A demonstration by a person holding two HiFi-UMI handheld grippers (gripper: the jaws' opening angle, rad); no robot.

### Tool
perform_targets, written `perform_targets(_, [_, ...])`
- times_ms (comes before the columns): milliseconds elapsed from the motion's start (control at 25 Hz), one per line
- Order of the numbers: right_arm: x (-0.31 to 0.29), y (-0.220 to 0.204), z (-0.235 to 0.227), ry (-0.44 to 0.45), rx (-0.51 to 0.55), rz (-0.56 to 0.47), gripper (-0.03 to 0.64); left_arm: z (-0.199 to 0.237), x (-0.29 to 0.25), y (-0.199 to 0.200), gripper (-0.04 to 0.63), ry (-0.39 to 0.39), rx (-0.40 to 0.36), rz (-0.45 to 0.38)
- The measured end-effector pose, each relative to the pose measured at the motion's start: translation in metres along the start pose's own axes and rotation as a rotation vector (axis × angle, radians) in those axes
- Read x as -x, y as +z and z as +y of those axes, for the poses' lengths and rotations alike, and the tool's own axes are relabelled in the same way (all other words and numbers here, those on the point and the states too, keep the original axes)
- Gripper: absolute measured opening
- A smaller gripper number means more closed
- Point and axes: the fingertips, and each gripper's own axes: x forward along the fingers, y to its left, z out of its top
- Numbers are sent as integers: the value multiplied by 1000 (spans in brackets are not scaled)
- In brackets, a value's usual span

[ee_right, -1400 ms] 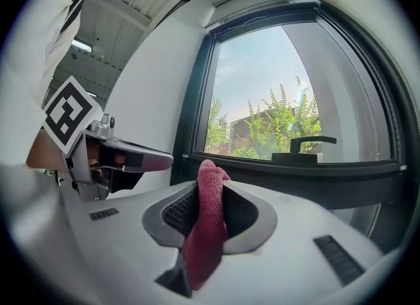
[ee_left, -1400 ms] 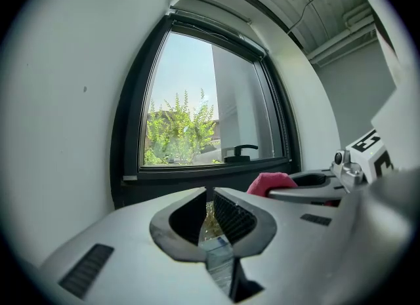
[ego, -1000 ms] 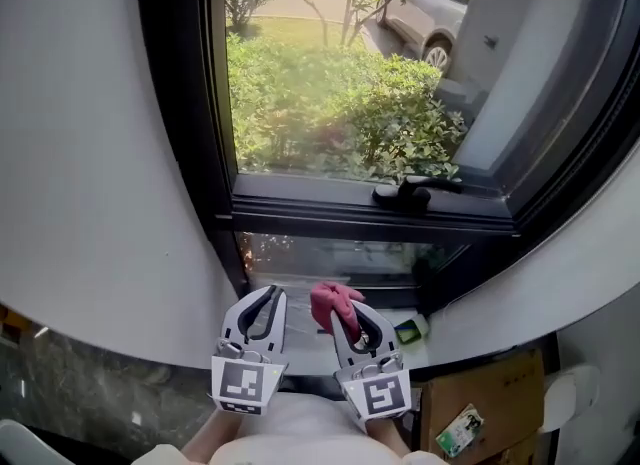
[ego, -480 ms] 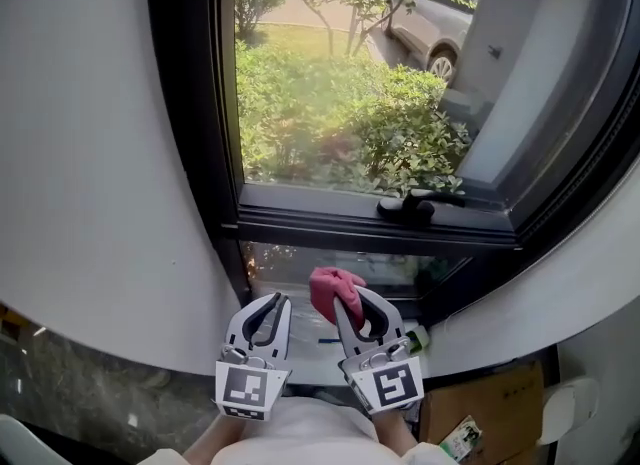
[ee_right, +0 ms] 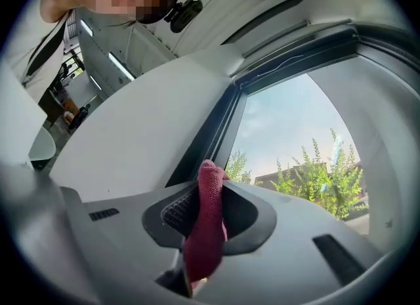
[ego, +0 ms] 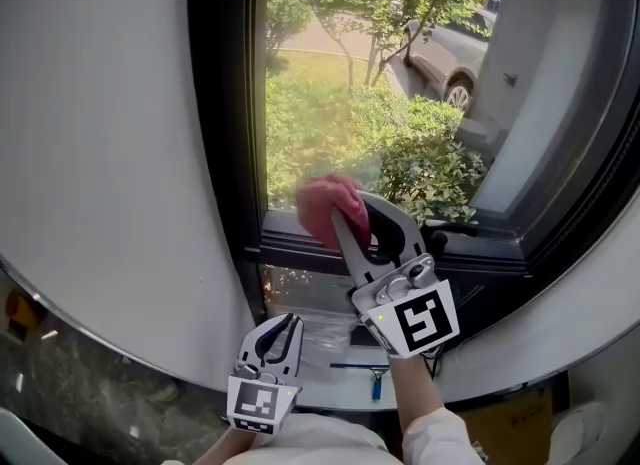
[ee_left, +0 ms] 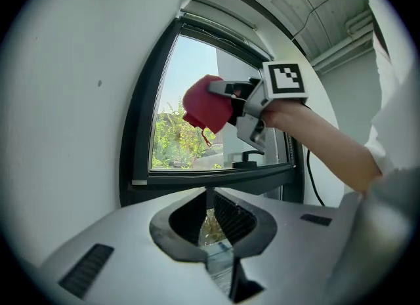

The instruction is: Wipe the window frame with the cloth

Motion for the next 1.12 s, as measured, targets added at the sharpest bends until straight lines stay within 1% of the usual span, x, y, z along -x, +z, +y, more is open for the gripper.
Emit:
perform_targets(160, [-35, 21, -9, 19, 1, -64, 83, 3, 0, 4, 41, 8, 1, -9])
perform_targets(480, [-86, 43, -25, 35, -68, -145, 83, 7, 1, 9, 41, 19, -10, -11])
perform_targets(840, [-131, 101, -38, 56, -39, -262, 83, 13, 5, 2, 41, 22, 23, 5])
perform_targets(960, [-144, 112, -43, 56, -53, -278, 83, 10, 7, -1, 41, 13, 35, 12])
perform_targets(1120, [-161, 115, -37, 92, -81, -286, 83, 8, 8, -1, 41, 5, 45, 10])
